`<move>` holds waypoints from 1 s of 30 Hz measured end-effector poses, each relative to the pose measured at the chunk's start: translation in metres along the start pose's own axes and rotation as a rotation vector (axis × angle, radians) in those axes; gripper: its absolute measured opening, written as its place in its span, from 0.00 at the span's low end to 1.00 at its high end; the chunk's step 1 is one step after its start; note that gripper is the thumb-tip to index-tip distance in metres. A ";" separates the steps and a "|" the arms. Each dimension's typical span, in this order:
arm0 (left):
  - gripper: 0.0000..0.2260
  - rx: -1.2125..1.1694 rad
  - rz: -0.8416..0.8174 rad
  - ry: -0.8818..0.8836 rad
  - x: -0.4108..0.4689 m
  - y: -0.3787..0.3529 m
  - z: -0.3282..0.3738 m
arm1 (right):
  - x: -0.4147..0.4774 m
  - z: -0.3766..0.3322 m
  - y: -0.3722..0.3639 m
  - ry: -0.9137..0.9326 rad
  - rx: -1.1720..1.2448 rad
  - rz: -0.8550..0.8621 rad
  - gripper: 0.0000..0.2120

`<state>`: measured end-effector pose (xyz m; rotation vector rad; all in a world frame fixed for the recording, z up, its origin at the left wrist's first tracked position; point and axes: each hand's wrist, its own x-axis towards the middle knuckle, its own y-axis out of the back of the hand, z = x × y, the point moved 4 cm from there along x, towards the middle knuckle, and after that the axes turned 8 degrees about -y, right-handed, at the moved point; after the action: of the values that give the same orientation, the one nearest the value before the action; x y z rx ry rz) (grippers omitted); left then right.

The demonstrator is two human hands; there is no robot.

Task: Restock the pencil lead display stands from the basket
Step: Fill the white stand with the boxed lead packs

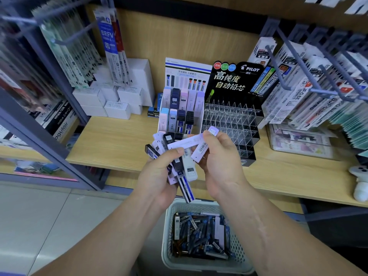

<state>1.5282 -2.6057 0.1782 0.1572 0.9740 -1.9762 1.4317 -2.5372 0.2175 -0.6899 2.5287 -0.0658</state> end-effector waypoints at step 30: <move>0.05 -0.009 0.116 0.013 0.003 0.000 0.012 | -0.005 -0.002 0.015 0.006 -0.329 -0.182 0.09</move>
<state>1.5299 -2.6157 0.1846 0.2166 0.9603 -1.8665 1.4278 -2.5219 0.2190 -1.0478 2.5008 0.2914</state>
